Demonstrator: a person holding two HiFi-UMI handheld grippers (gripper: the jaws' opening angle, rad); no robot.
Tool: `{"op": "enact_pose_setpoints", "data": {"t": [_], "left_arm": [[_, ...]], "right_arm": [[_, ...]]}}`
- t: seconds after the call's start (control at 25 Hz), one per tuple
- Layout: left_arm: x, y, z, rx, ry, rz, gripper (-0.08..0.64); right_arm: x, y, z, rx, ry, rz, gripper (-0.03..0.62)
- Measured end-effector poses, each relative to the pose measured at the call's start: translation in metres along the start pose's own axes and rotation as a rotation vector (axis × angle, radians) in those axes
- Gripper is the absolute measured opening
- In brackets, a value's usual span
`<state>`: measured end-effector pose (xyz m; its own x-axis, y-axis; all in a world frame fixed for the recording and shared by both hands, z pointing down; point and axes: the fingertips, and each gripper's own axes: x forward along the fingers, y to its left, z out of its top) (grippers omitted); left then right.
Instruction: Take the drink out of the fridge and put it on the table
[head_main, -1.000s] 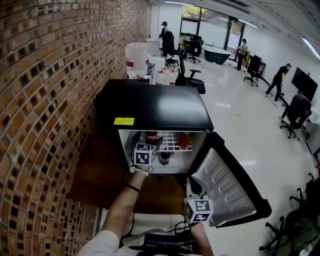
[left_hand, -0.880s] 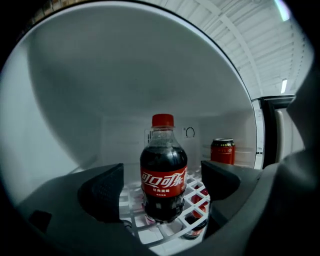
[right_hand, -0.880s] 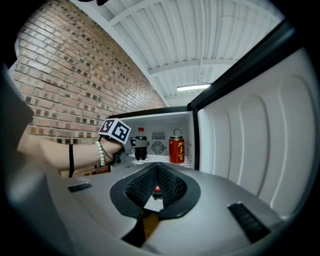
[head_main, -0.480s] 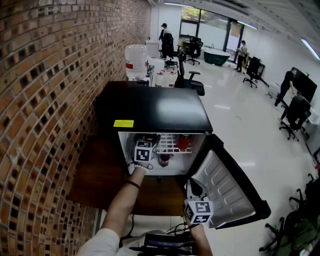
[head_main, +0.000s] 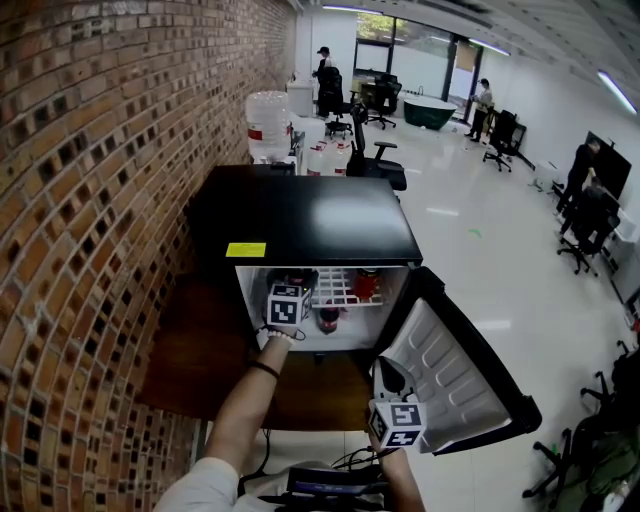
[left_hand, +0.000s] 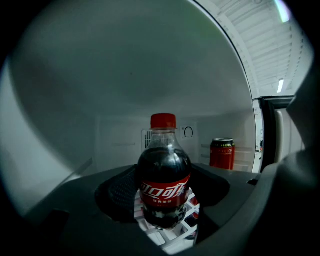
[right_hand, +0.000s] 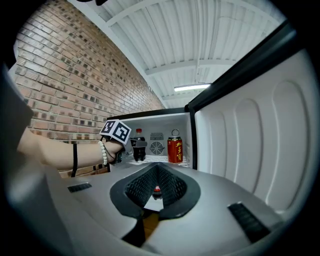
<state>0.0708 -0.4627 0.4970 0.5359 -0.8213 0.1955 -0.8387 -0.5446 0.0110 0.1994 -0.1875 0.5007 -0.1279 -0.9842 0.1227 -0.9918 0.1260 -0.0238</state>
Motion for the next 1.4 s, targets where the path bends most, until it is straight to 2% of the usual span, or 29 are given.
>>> {"op": "enact_pose_setpoints", "data": {"t": [0.36, 0.68, 1.0, 1.4], "left_arm": [[-0.049, -0.003, -0.001, 0.008, -0.032, -0.008, 0.309], [-0.107, 0.001, -0.021, 0.026, -0.04, 0.037, 0.308], [-0.144, 0.018, -0.061, -0.009, -0.025, 0.093, 0.308], [-0.162, 0.053, -0.128, -0.033, 0.006, 0.18, 0.308]], "right_arm": [[0.001, 0.022, 0.004, 0.007, 0.007, 0.035, 0.011], [0.011, 0.05, 0.006, -0.002, 0.004, 0.094, 0.011], [0.016, 0.066, 0.005, -0.014, 0.012, 0.141, 0.011], [0.021, 0.068, -0.003, -0.024, 0.03, 0.144, 0.011]]}}
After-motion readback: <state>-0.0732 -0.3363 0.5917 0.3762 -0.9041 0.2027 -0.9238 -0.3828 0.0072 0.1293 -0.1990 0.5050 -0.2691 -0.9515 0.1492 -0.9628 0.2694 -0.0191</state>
